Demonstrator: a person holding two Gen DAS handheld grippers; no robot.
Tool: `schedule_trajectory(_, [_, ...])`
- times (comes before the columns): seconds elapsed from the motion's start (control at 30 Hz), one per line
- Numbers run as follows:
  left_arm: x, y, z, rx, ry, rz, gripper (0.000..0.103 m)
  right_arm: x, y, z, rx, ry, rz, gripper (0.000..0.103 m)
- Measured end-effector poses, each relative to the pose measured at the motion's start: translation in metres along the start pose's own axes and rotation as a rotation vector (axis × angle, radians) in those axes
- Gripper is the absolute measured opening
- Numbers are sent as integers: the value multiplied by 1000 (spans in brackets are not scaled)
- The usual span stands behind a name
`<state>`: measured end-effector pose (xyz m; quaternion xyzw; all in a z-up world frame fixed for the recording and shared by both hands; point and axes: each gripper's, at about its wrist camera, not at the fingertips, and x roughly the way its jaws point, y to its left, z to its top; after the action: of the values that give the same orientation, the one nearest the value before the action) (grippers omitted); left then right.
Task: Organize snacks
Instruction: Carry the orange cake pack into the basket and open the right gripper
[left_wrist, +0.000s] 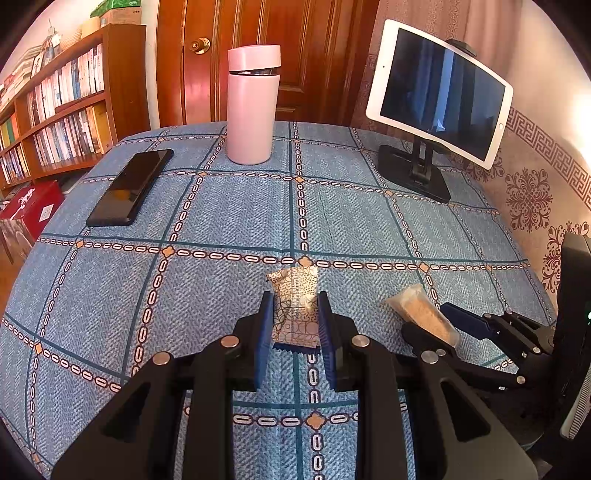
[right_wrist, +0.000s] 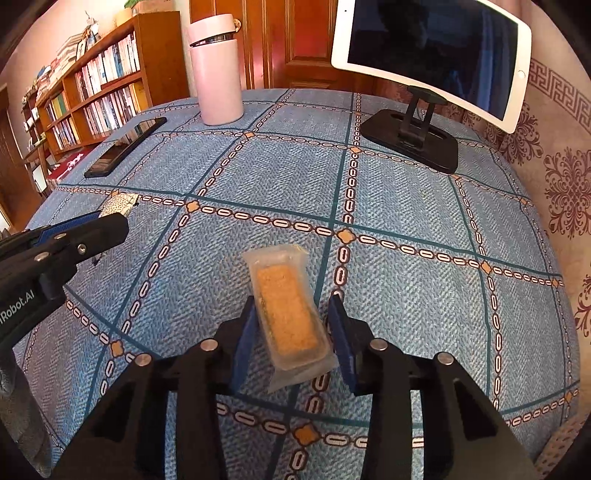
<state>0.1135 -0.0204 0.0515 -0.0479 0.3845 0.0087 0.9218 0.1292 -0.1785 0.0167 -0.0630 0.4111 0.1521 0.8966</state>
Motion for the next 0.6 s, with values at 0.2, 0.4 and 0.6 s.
schedule_trajectory(0.2, [-4,-2,0,3,-7,-5,24,-17,-2,-10,46,-10,4,31])
schedule_trajectory(0.4, [-8,-3,-1,7,-17,-8,24,-50,-5,-21,88,-61,18,31])
schedule_trajectory(0.6, [-14,-4,-2,12,-25,-20,24,-80,-6,-30,125,-105,28,31])
